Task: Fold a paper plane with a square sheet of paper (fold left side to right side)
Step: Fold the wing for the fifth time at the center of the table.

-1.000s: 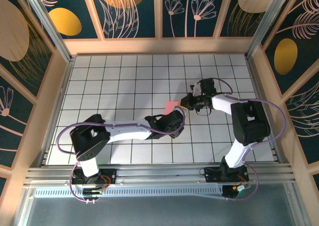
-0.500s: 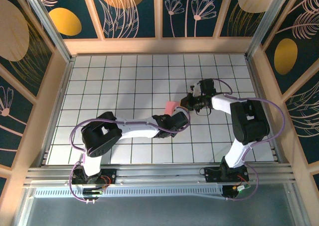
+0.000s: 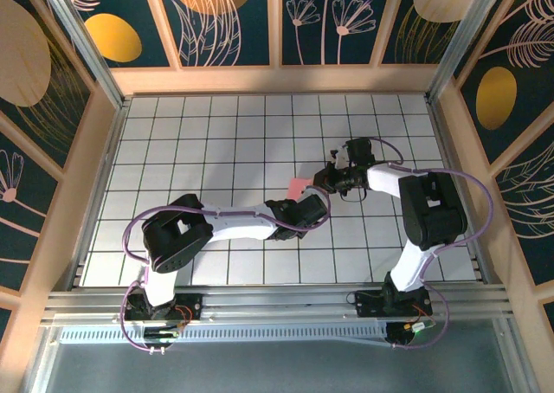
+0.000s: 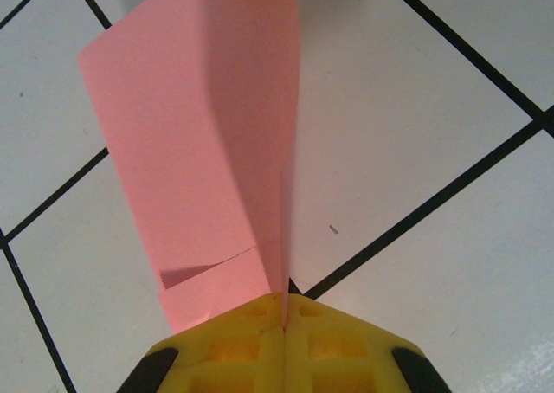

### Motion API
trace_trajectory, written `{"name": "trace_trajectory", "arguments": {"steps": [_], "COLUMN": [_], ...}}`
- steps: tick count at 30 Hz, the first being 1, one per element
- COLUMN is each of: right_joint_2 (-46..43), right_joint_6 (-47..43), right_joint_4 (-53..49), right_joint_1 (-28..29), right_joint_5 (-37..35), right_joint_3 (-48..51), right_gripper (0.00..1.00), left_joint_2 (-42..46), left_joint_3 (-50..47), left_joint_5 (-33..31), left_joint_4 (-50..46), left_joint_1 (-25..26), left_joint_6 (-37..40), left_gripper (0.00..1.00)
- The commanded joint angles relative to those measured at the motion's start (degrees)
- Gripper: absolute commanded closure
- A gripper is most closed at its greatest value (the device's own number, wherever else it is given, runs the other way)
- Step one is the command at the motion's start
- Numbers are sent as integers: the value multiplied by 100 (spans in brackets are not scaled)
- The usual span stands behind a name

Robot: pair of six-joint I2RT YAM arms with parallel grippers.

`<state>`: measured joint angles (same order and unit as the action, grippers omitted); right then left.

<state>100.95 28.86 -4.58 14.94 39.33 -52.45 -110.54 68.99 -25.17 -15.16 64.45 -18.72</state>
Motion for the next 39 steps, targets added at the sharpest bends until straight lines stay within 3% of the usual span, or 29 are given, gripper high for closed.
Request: {"name": "trace_trajectory", "arguments": {"steps": [1, 5, 8, 14, 19, 29, 39], "right_joint_2": [-378, -1051, -1474, -1897, -1838, -1473, -1003], "right_joint_6": [-106, -252, -383, -452, -416, -109, 505], "right_joint_4": [-83, -71, -33, 362, 733, 1413, 1996], "right_joint_1": [-264, -718, -998, -1183, -1150, -766, -198], "right_joint_5": [-331, -628, -698, -642, -347, -126, -337], "right_joint_3": [-1, 297, 557, 1089, 1300, 1482, 1391], "right_gripper": [78, 57, 49, 44, 44, 44, 50], "left_joint_2": [11, 179, 334, 562, 557, 274, -60], "left_joint_3": [0, -67, -142, -568, -1169, -2016, -2629], "left_joint_5": [-72, 498, 1289, 3729, 4977, 5621, 5679], "left_joint_4": [-14, 123, 251, 1181, 2622, 4972, 6736], "left_joint_1": [-11, -200, -505, -1412, -1884, -2137, -2241], "left_joint_6": [-139, -248, -381, -1128, -2376, -4343, -5448], "left_gripper": [100, 100, 100, 100, 100, 100, 100]}}
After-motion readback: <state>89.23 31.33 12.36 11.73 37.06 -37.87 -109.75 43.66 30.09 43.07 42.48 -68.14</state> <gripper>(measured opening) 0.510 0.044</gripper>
